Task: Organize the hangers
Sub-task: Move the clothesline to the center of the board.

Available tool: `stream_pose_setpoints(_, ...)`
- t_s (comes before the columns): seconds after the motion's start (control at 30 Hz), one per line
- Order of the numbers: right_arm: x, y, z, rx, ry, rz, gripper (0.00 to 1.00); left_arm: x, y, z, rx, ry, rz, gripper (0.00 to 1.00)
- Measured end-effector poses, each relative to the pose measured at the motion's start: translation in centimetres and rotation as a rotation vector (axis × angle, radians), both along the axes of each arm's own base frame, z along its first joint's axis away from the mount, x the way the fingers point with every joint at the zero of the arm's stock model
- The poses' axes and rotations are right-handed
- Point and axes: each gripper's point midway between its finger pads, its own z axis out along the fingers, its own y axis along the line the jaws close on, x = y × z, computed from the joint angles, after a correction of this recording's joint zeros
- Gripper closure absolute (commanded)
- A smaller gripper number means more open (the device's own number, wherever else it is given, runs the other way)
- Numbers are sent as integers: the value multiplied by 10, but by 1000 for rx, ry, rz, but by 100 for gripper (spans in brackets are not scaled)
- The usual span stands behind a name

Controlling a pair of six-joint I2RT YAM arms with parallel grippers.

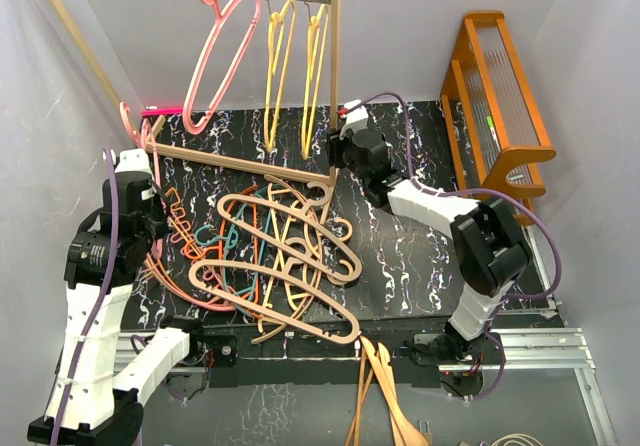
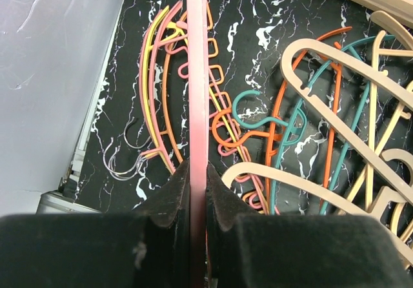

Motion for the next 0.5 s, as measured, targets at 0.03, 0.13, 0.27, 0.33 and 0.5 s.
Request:
stream_pose_setpoints(0.03, 6, -3, -2, 1, 1, -33, 63, 0, 0, 0, 3, 1, 0, 100)
stream_pose_setpoints(0.13, 19, -7, -7, -5, -2, -89, 72, 0, 2, 1, 12, 0, 4, 100)
stream_pose_setpoints(0.27, 27, -12, -8, -30, -17, -138, 92, 0, 4, 0, 24, 1, 8, 100)
stream_pose_setpoints(0.33, 32, -17, -6, -48, -34, -165, 92, 0, 4, -1, 27, 5, 9, 100)
stream_pose_setpoints(0.5, 40, -15, -6, -78, -83, -135, 92, 0, 5, -3, 34, 14, 10, 100)
